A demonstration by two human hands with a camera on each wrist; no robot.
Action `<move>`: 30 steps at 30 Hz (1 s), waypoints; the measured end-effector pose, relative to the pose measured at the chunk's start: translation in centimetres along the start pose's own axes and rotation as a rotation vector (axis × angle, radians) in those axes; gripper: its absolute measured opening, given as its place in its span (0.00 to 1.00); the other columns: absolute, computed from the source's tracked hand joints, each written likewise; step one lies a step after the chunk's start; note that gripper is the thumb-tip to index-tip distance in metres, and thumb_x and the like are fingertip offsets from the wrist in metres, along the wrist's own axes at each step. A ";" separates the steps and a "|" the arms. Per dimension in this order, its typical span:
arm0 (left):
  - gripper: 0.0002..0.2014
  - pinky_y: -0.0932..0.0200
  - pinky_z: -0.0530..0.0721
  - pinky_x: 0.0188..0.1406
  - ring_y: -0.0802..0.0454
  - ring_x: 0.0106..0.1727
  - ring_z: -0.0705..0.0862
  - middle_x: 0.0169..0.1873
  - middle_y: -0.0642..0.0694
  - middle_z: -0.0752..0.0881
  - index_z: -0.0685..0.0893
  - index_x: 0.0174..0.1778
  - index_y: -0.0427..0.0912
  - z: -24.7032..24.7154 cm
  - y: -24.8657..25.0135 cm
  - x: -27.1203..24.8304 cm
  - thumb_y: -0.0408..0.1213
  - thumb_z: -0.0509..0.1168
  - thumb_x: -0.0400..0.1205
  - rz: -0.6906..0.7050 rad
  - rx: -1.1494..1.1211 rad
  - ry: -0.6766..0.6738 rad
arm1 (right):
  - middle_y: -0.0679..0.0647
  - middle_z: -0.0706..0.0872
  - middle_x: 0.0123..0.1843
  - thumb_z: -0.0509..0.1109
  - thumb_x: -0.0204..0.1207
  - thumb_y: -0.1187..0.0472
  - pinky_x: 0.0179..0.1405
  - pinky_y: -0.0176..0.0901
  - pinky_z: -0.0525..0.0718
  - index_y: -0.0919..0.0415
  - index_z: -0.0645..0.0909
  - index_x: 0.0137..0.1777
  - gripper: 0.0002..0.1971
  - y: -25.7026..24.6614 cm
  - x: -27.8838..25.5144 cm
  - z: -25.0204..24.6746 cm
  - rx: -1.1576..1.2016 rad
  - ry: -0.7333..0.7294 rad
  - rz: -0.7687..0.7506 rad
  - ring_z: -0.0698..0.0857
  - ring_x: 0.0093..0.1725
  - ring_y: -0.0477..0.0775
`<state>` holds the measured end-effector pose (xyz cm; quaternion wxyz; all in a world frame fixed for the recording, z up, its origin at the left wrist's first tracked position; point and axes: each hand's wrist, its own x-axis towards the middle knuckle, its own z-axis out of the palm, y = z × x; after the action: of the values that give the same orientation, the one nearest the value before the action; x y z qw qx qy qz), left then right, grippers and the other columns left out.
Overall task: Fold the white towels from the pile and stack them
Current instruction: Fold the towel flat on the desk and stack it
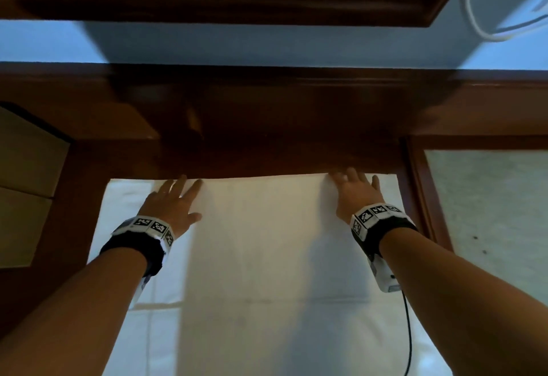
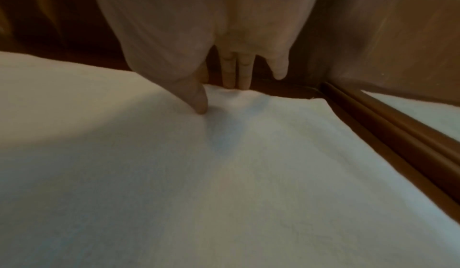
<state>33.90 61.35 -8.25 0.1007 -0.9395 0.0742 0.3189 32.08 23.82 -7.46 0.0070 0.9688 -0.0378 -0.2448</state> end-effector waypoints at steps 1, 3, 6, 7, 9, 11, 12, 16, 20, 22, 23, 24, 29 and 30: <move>0.37 0.42 0.59 0.84 0.42 0.88 0.49 0.88 0.45 0.44 0.40 0.88 0.56 0.4 0.0 0.1 0.58 0.53 0.88 0.000 0.013 0.036 | 0.56 0.62 0.81 0.70 0.75 0.65 0.83 0.70 0.51 0.50 0.56 0.85 0.40 0.2 0.1 0.2 0.003 0.014 -0.002 0.60 0.84 0.62; 0.36 0.40 0.64 0.81 0.38 0.83 0.61 0.84 0.40 0.61 0.49 0.89 0.53 1.1 0.2 0.0 0.56 0.57 0.87 0.011 0.027 0.168 | 0.55 0.65 0.78 0.71 0.76 0.64 0.83 0.73 0.50 0.51 0.61 0.83 0.36 0.7 0.3 0.6 -0.012 0.049 -0.018 0.63 0.82 0.61; 0.30 0.34 0.77 0.65 0.31 0.59 0.81 0.58 0.37 0.82 0.77 0.77 0.45 1.2 0.4 -0.2 0.46 0.74 0.79 0.054 0.034 0.319 | 0.54 0.71 0.75 0.71 0.76 0.62 0.83 0.73 0.48 0.52 0.69 0.78 0.29 1.0 0.6 0.4 -0.015 0.043 -0.017 0.67 0.79 0.60; 0.25 0.33 0.80 0.57 0.30 0.49 0.82 0.49 0.36 0.83 0.84 0.66 0.41 1.1 0.4 -0.3 0.40 0.79 0.73 0.074 0.018 0.375 | 0.54 0.73 0.74 0.70 0.77 0.62 0.83 0.72 0.48 0.53 0.71 0.76 0.27 1.0 0.7 0.4 -0.016 0.033 -0.012 0.69 0.78 0.59; 0.18 0.36 0.83 0.44 0.32 0.37 0.82 0.38 0.35 0.81 0.85 0.48 0.37 0.7 0.2 -0.3 0.28 0.82 0.65 0.097 -0.011 0.450 | 0.53 0.77 0.71 0.68 0.77 0.61 0.83 0.69 0.49 0.53 0.75 0.73 0.24 0.9 0.7 0.4 -0.035 0.053 -0.027 0.72 0.76 0.58; 0.14 0.38 0.81 0.43 0.32 0.35 0.81 0.36 0.34 0.80 0.82 0.41 0.35 -0.8 0.1 -0.8 0.25 0.80 0.67 0.108 -0.065 0.432 | 0.53 0.80 0.67 0.67 0.76 0.60 0.83 0.65 0.51 0.54 0.79 0.70 0.21 1.1 0.6 -0.1 -0.038 0.135 -0.066 0.74 0.73 0.59; 0.10 0.38 0.80 0.47 0.31 0.37 0.82 0.37 0.34 0.81 0.81 0.41 0.35 -1.6 0.0 -1.0 0.26 0.77 0.71 0.111 -0.125 0.431 | 0.54 0.81 0.64 0.68 0.75 0.60 0.83 0.63 0.53 0.55 0.82 0.66 0.19 1.1 0.6 -0.4 -0.026 0.173 -0.090 0.75 0.70 0.61; 0.06 0.43 0.78 0.39 0.30 0.41 0.85 0.38 0.33 0.84 0.75 0.51 0.39 -3.5 -1.5 -1.7 0.37 0.65 0.85 0.049 -0.295 0.418 | 0.55 0.82 0.39 0.72 0.70 0.59 0.64 0.54 0.79 0.52 0.74 0.36 0.08 0.5 -0.4 -3.4 0.212 0.176 -0.086 0.82 0.47 0.65; 0.11 0.45 0.72 0.35 0.33 0.36 0.83 0.33 0.37 0.81 0.79 0.42 0.39 -4.6 -2.9 -4.9 0.41 0.72 0.80 0.150 -0.190 0.643 | 0.56 0.80 0.37 0.72 0.70 0.59 0.35 0.47 0.78 0.53 0.70 0.41 0.10 0.4 -3.5 -5.8 0.333 0.129 -0.029 0.82 0.38 0.64; 0.14 0.46 0.67 0.38 0.35 0.36 0.80 0.32 0.38 0.79 0.79 0.39 0.39 -4.6 -3.3 -7.3 0.45 0.73 0.79 0.158 -0.085 0.729 | 0.54 0.81 0.38 0.70 0.71 0.59 0.42 0.48 0.78 0.51 0.72 0.49 0.10 0.5 -5.8 -6.0 0.298 0.125 -0.036 0.82 0.41 0.65; 0.15 0.45 0.68 0.40 0.36 0.36 0.80 0.32 0.39 0.78 0.79 0.39 0.40 -4.5 -3.4 -8.6 0.47 0.72 0.80 0.154 -0.044 0.748 | 0.52 0.82 0.38 0.70 0.72 0.58 0.48 0.49 0.76 0.51 0.72 0.52 0.11 0.5 -7.0 -5.8 0.251 0.133 -0.049 0.82 0.44 0.64; 0.15 0.42 0.71 0.44 0.36 0.37 0.80 0.32 0.39 0.78 0.79 0.39 0.40 -4.0 -3.6 -9.9 0.48 0.71 0.81 0.158 -0.011 0.766 | 0.51 0.82 0.39 0.69 0.73 0.57 0.55 0.52 0.73 0.51 0.74 0.53 0.11 0.4 -8.3 -5.5 0.198 0.143 -0.061 0.82 0.47 0.64; 0.13 0.37 0.73 0.51 0.35 0.41 0.79 0.37 0.39 0.76 0.76 0.41 0.42 1.0 -4.0 -17.5 0.48 0.60 0.82 0.124 0.052 0.812 | 0.55 0.84 0.45 0.72 0.70 0.60 0.63 0.60 0.63 0.57 0.80 0.41 0.04 0.0 -16.3 -2.4 0.041 0.345 -0.131 0.84 0.53 0.65; 0.12 0.39 0.71 0.47 0.35 0.41 0.79 0.38 0.38 0.76 0.77 0.41 0.42 2.3 -3.8 -19.1 0.47 0.59 0.81 0.121 0.077 0.814 | 0.58 0.86 0.46 0.73 0.67 0.62 0.61 0.60 0.65 0.59 0.81 0.40 0.04 -0.1 -17.9 -1.4 0.019 0.409 -0.139 0.85 0.52 0.66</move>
<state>18.32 67.02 2.19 0.0792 -0.9784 0.1749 -0.0765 17.00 25.25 2.25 -0.0115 0.9986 0.0293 -0.0428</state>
